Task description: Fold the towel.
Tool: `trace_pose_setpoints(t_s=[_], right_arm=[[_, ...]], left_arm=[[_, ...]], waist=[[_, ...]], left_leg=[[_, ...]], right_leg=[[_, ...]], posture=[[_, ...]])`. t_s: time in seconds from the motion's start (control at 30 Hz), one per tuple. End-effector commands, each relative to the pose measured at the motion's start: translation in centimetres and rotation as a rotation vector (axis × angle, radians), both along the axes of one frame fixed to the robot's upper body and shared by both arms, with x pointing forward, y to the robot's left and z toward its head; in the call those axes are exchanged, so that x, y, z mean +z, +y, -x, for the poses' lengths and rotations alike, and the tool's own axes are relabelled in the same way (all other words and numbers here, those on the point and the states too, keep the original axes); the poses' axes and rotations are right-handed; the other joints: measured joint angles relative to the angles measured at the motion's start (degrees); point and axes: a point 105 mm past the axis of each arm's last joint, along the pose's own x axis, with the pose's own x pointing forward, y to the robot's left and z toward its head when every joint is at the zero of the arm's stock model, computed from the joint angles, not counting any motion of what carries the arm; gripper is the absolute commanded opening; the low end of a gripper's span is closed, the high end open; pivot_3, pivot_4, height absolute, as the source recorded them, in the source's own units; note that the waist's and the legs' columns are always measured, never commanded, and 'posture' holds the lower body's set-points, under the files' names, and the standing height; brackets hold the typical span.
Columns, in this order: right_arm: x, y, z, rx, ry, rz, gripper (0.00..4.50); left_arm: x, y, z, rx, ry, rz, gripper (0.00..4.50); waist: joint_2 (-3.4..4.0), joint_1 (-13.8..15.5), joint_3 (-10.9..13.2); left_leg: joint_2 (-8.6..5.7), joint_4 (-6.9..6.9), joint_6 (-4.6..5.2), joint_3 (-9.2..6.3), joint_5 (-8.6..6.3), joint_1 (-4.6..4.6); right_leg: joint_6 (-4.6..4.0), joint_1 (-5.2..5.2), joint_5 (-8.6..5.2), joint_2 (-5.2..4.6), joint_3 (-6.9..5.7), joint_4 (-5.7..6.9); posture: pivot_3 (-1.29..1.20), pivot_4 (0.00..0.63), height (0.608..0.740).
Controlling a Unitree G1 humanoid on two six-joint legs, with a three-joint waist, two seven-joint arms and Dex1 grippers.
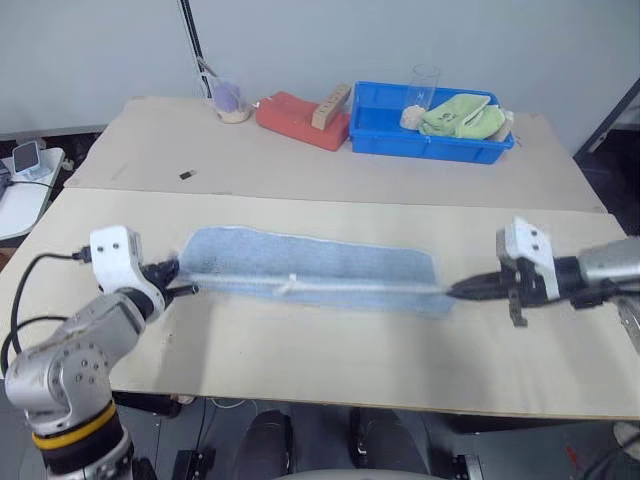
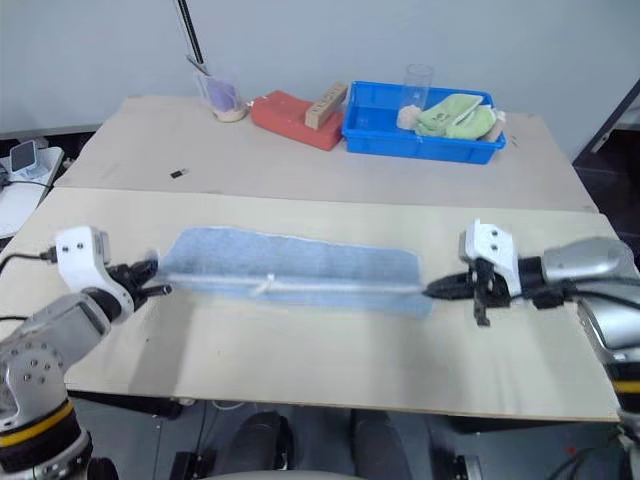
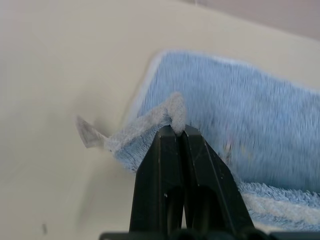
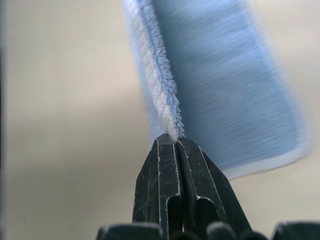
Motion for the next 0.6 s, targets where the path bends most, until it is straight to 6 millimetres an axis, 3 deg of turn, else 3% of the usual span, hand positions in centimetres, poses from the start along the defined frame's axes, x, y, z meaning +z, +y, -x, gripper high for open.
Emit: trace_pose_setpoints(t_s=[0.03,0.4,0.5,0.6], right_arm=[[0.7,-0.3,-1.9,-0.092,0.008,-0.029,0.02],[-0.1,-0.4,-5.2,-0.249,0.034,-0.036,0.02],[-0.4,-0.7,-5.2,-0.270,0.018,-0.034,1.01],[-0.3,-0.9,-5.3,-0.296,-0.008,-0.042,2.04]], left_arm=[[1.2,0.5,-2.1,0.025,-0.026,-0.032,0.00],[0.8,-0.6,-6.2,-0.067,-0.030,-0.066,0.00],[1.1,-0.7,-6.6,-0.098,-0.046,-0.088,1.01],[1.3,-1.1,-6.5,-0.138,-0.053,-0.106,2.42]], waist=[[0.01,0.08,0.00],[0.01,-0.01,-0.01],[0.01,-0.04,-0.01],[0.02,-0.09,-0.01]], left_leg=[[-0.02,0.00,0.00,0.00,0.00,-0.02],[-0.06,0.01,0.00,0.01,0.00,-0.15],[-0.06,0.00,-0.01,0.00,0.00,-0.18],[-0.05,0.00,0.00,0.00,0.00,-0.18]], right_leg=[[-0.01,0.00,0.01,-0.01,0.00,-0.01],[0.00,-0.07,0.00,-0.07,0.02,-0.05],[0.01,-0.09,0.00,-0.08,0.02,-0.05],[0.01,-0.09,0.00,-0.07,0.02,-0.05]], posture=[[0.00,0.150,0.661],[0.00,0.150,0.661],[0.00,0.150,0.661],[0.00,0.150,0.661]])
